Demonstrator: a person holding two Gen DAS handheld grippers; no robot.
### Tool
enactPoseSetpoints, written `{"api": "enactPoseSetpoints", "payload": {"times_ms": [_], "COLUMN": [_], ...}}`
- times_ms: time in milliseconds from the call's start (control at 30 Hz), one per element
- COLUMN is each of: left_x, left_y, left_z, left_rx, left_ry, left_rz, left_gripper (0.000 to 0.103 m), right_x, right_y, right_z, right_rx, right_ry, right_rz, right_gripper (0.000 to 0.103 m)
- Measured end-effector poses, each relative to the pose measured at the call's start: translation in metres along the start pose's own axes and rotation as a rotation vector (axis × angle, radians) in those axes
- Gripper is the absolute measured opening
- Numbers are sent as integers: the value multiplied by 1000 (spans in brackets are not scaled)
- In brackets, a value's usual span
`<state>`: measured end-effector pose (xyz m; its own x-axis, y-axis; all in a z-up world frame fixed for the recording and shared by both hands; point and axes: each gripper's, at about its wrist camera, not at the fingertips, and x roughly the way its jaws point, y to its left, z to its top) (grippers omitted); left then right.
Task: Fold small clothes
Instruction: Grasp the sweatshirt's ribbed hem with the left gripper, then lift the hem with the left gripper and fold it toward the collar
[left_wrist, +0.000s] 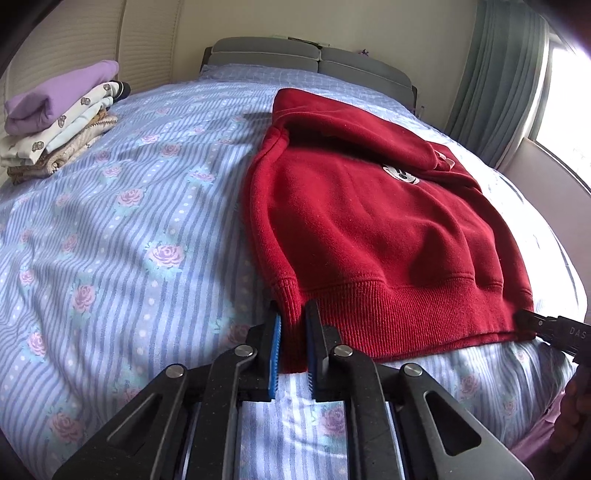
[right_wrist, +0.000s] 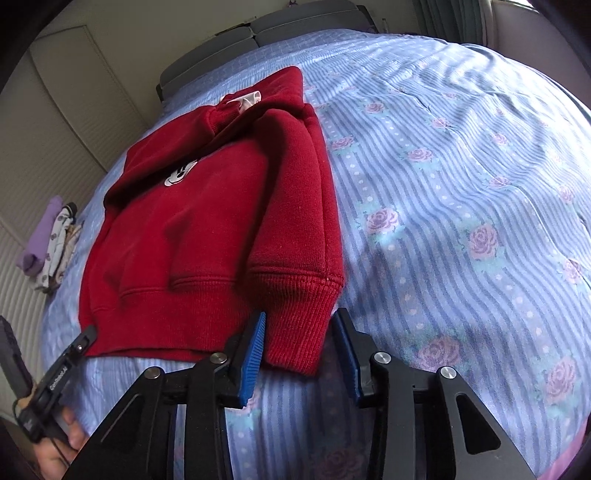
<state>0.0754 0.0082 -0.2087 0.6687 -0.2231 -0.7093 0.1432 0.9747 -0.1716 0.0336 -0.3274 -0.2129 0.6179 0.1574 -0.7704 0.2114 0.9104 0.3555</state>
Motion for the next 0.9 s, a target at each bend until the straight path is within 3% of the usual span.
{"api": "enactPoseSetpoints", "payload": {"times_ms": [167,433,700,900], "left_x": [-9,-27,-48,-35], "left_y": [-8,-8,0,4], "left_z": [1,-4,-9,-12], "left_rx": [56,61,70,43], "left_ry": [-23,-23,-40,-6], "left_rz": [39,49,57,44], "left_gripper": [8,8,8,8], "right_x": [-7,-28,-49,-35], "right_y": [-1,4,6,4], "right_z": [0,-7,-9,-9], "right_rx": [15,6,16,26], "right_ry": [-18,-46,-72,-51], "right_rz": [20,-1,39,28], "right_gripper": [18,15,15,15]}}
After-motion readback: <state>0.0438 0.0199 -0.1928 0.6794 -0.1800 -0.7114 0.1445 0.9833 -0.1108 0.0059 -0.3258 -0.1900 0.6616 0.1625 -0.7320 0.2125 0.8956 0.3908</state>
